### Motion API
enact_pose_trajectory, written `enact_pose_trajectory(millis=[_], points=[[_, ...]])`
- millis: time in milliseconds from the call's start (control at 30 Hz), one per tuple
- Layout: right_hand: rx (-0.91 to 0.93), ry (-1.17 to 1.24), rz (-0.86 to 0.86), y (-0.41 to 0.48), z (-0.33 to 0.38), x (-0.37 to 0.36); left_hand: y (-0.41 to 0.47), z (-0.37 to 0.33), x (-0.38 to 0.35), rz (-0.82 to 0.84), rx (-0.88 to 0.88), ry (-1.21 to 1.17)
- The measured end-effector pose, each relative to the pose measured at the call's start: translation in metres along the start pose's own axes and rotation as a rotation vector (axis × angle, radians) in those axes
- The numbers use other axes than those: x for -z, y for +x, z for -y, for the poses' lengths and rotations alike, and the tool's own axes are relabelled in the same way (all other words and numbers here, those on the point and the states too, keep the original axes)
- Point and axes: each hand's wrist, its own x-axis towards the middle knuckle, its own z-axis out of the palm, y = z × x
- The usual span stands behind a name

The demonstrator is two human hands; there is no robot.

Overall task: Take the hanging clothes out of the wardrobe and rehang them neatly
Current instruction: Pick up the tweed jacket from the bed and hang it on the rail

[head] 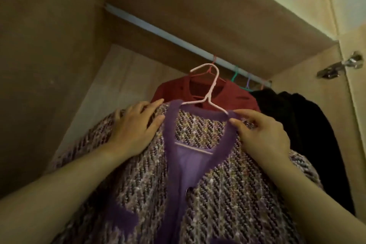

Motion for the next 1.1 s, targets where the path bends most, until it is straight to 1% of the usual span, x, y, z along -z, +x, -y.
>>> enact_pose_trajectory(millis=[133, 300, 433, 533, 733, 833, 933, 1000, 1100], points=[[0.014, 0.01, -0.053, 0.044, 0.006, -0.034, 0.026, 0.024, -0.032, 0.009, 0.027, -0.022], [-0.047, 0.0, -0.079, 0.114, 0.011, -0.072, 0.05, 0.047, -0.071, 0.145, 0.085, -0.174], [-0.062, -0.037, -0.102, 0.172, 0.02, -0.089, 0.077, 0.057, -0.086, 0.231, 0.051, -0.128], [-0.045, -0.079, -0.083, 0.198, 0.028, -0.098, 0.093, 0.063, -0.095, 0.218, -0.01, -0.075], [-0.009, -0.122, -0.041, 0.219, 0.037, -0.135, 0.096, 0.083, -0.122, 0.246, -0.06, -0.054], [0.029, -0.125, -0.042, 0.226, 0.046, -0.142, 0.089, 0.092, -0.133, 0.247, -0.063, -0.054], [0.016, -0.127, -0.035, 0.237, 0.049, -0.144, 0.09, 0.097, -0.139, 0.238, -0.06, -0.101], [0.015, -0.183, -0.024, 0.236, 0.047, -0.15, 0.089, 0.101, -0.142, 0.236, -0.059, -0.128], [0.082, -0.258, -0.053, 0.22, 0.038, -0.164, 0.077, 0.107, -0.145, 0.274, -0.043, -0.125]])
